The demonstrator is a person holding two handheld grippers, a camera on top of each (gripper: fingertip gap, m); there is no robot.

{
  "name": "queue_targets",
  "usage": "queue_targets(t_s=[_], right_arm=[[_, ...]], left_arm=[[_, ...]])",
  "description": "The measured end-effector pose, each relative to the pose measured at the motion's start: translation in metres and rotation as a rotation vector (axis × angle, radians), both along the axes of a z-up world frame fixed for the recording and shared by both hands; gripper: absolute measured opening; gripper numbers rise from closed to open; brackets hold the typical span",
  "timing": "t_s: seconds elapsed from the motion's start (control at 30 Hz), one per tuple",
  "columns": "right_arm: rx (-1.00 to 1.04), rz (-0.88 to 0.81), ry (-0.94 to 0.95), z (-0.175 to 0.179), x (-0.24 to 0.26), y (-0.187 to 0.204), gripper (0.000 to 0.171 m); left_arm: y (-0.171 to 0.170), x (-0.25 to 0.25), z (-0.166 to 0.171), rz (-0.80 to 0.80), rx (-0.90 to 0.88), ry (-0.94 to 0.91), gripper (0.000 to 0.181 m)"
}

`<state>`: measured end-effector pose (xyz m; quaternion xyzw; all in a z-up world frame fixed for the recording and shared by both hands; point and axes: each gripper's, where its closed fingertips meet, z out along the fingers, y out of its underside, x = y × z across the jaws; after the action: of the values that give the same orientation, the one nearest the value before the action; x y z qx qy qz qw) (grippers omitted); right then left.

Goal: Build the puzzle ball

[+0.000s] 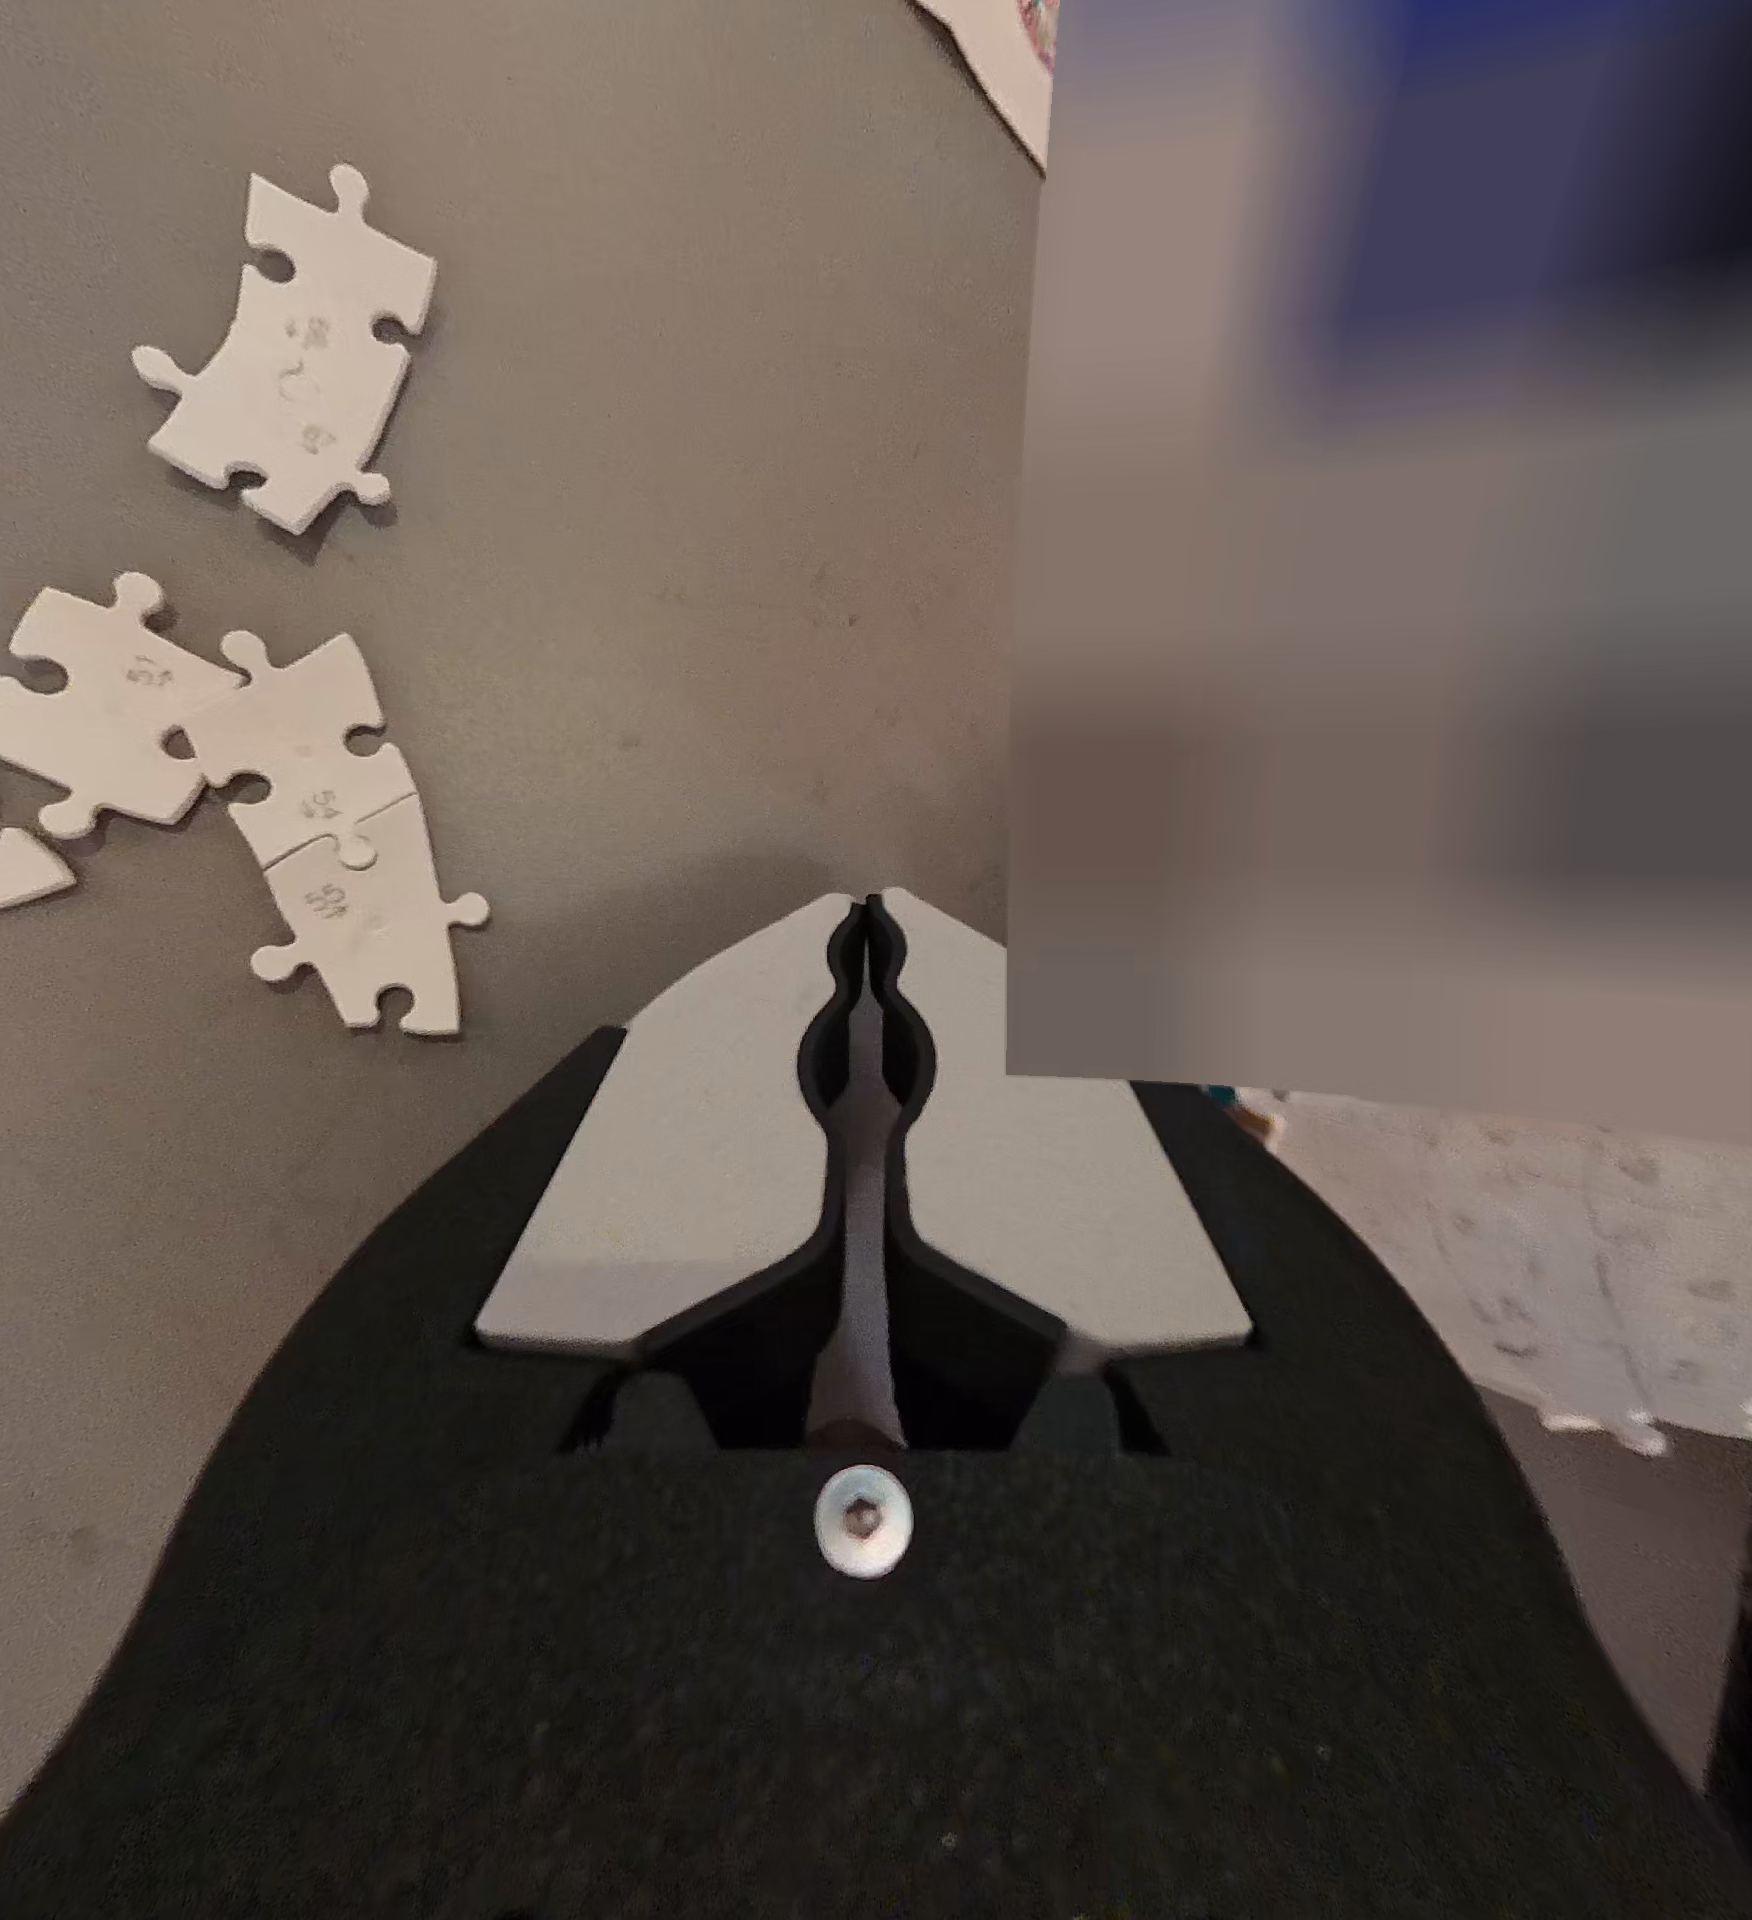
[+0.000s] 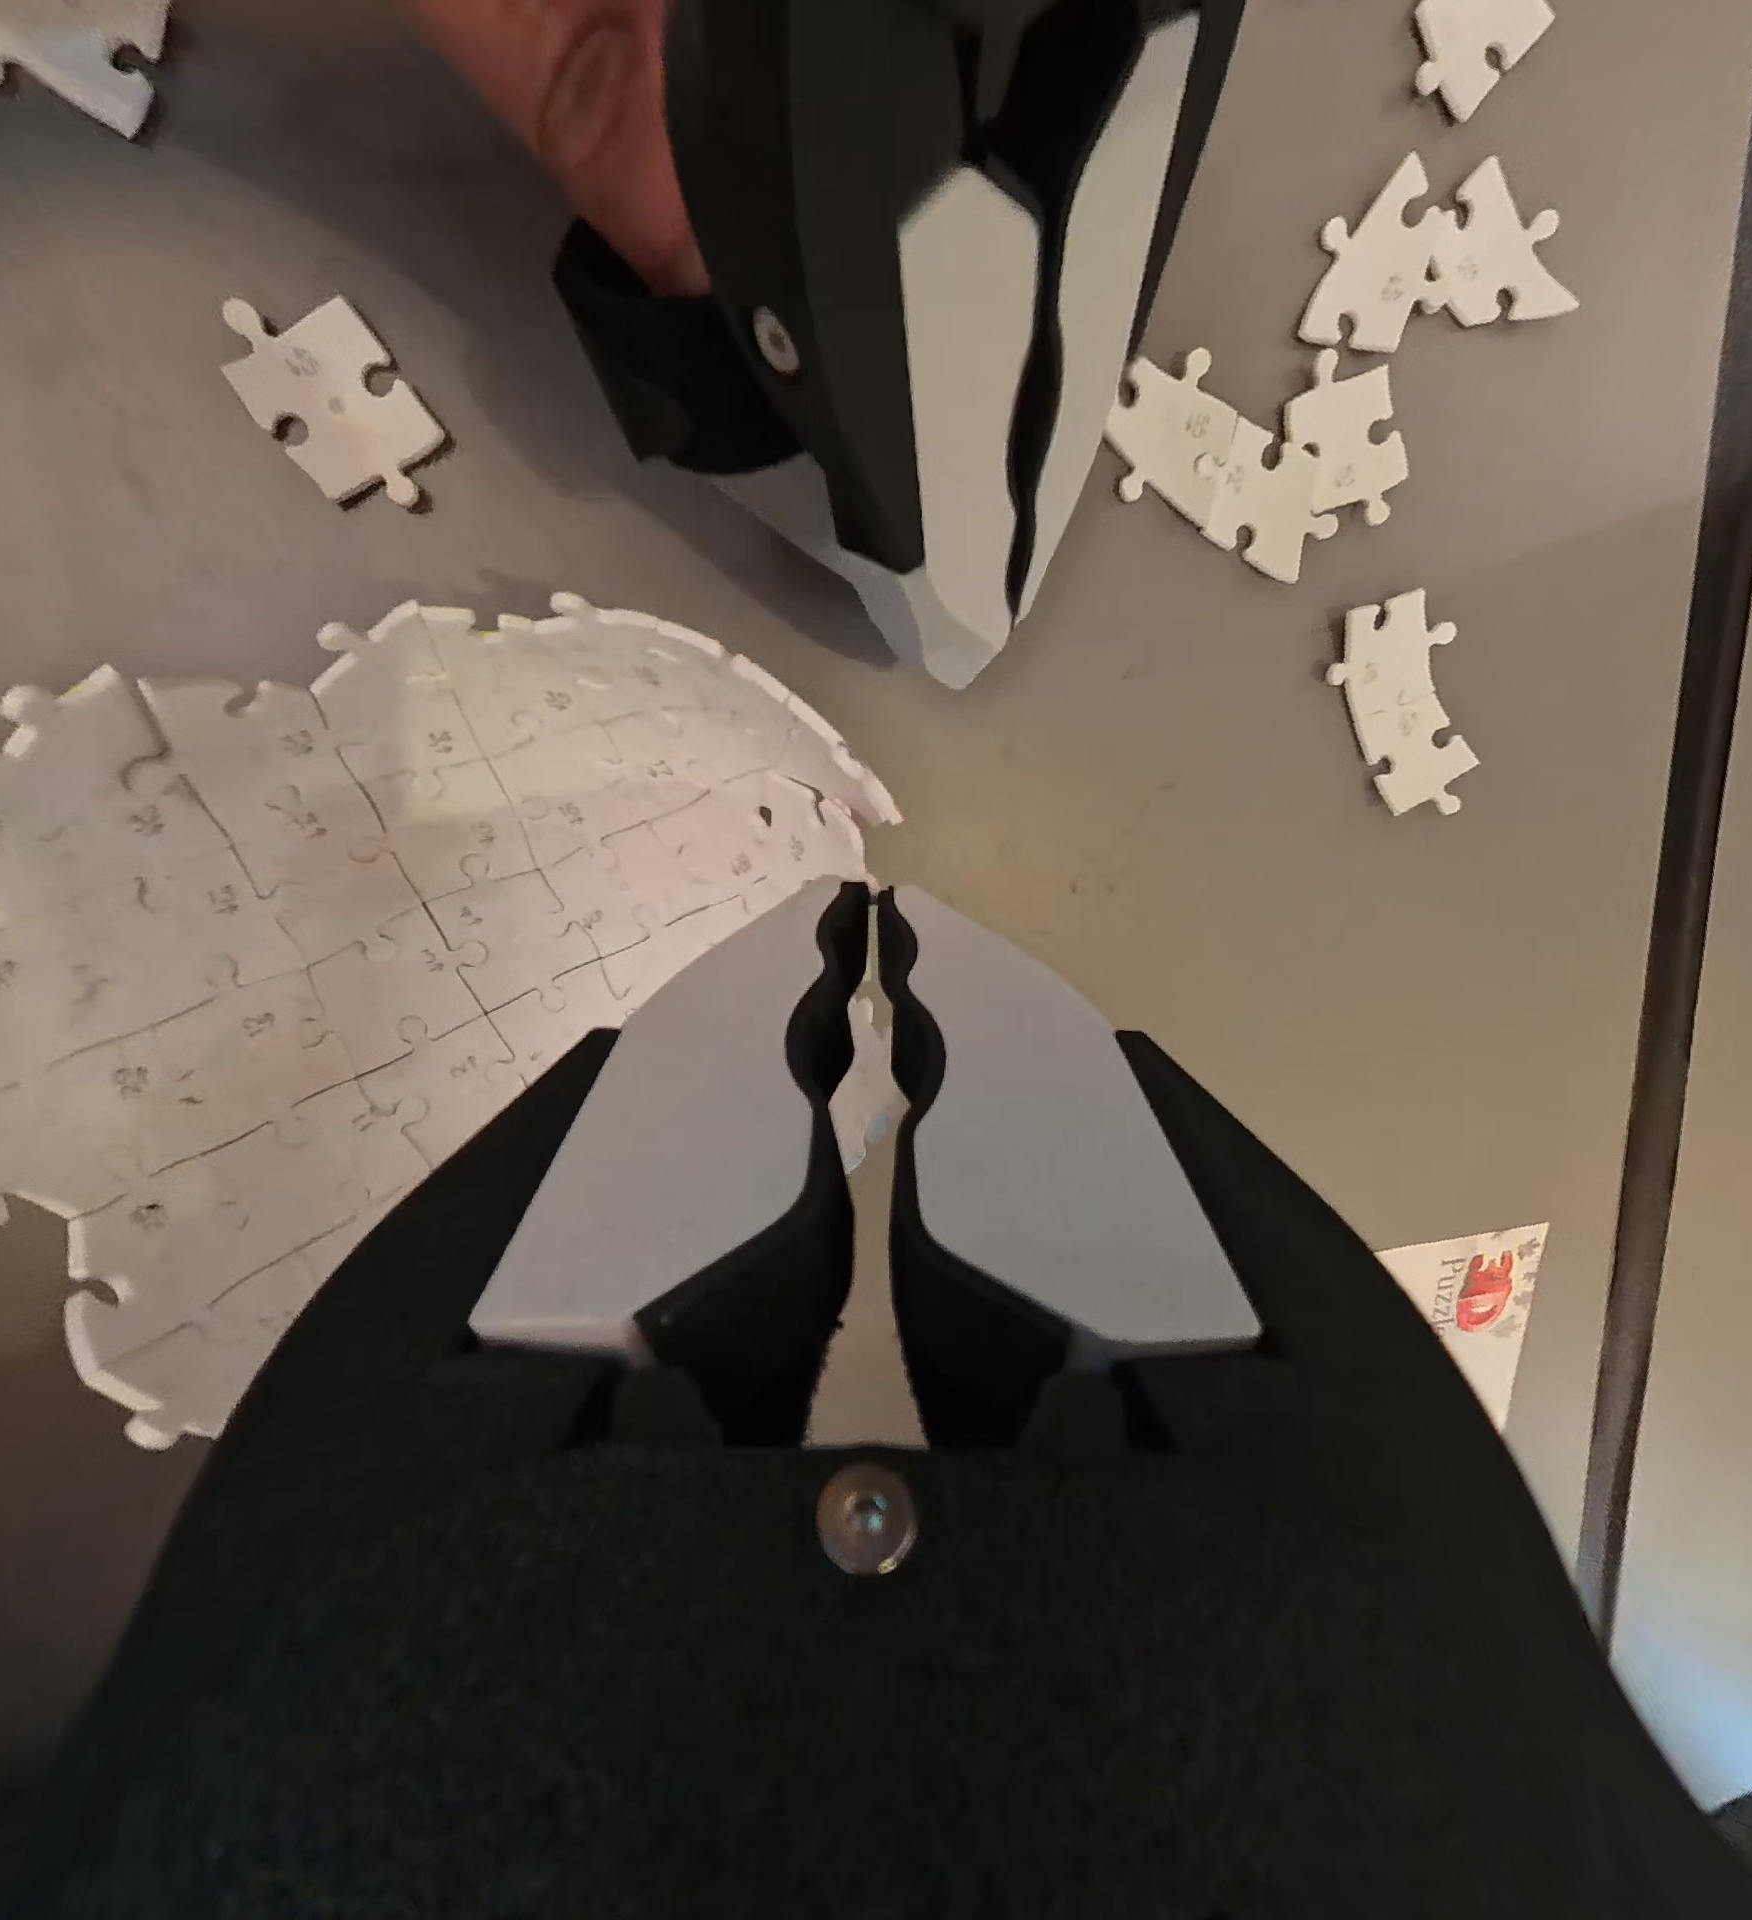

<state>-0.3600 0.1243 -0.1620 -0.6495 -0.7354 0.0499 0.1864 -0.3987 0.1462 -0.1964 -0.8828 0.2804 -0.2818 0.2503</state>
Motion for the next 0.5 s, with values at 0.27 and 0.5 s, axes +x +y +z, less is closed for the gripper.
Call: queue_targets(t_s=[0.27,0.5], right_arm=[[0.013,-0.017,0.044,0.003,0.0,0.003,0.002],[0.006,-0.024,0.057,0.003,-0.001,0.005,0.002]], left_arm=[[-0.012,-0.003,0.027,-0.025,-0.017,-0.047,0.024],[-0.015,-0.006,0.047,-0.029,0.023,-0.042,0.033]])
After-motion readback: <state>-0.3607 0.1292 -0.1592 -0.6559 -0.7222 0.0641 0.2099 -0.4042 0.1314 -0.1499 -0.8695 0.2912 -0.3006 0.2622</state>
